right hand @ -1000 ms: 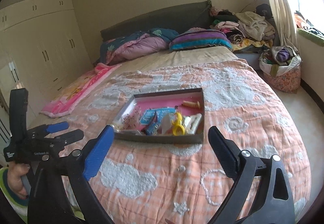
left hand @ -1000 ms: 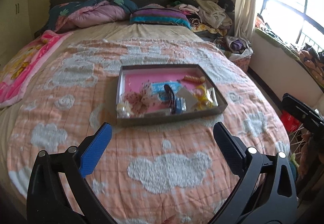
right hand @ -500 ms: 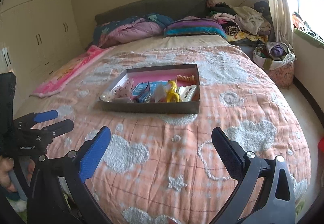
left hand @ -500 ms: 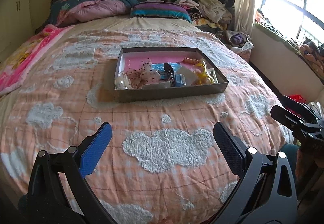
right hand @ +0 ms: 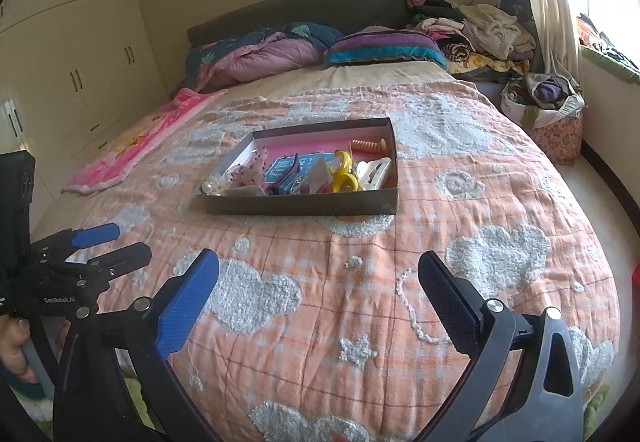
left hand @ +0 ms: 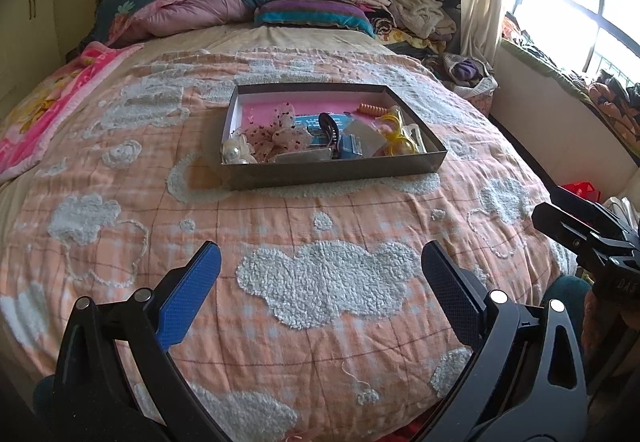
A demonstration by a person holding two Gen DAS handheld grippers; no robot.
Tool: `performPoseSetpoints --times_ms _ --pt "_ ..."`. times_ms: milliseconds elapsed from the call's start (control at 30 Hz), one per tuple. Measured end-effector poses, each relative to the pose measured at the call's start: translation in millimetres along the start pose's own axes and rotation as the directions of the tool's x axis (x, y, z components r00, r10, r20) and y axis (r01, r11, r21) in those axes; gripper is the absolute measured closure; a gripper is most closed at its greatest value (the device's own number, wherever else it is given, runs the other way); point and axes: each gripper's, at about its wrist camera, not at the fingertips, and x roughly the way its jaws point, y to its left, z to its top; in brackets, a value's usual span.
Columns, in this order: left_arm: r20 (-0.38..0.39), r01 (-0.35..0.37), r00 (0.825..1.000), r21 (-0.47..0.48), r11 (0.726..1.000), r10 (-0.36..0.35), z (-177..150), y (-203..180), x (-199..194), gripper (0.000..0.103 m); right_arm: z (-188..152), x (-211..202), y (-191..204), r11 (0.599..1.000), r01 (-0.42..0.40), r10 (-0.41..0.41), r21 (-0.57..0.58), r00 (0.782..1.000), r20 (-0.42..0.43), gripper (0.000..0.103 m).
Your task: Organize jewelry
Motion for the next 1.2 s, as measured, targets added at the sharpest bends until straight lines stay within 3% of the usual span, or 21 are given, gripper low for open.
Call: performPoseSetpoints --times_ms 1200 --pt "0.009 0.010 1.000 -0.010 1.000 -0.010 0.4 2.2 -5.7 0.009 2.0 -6.2 -0.5 1.000 0.009 -0.009 -0.006 1.000 -0.004 0.004"
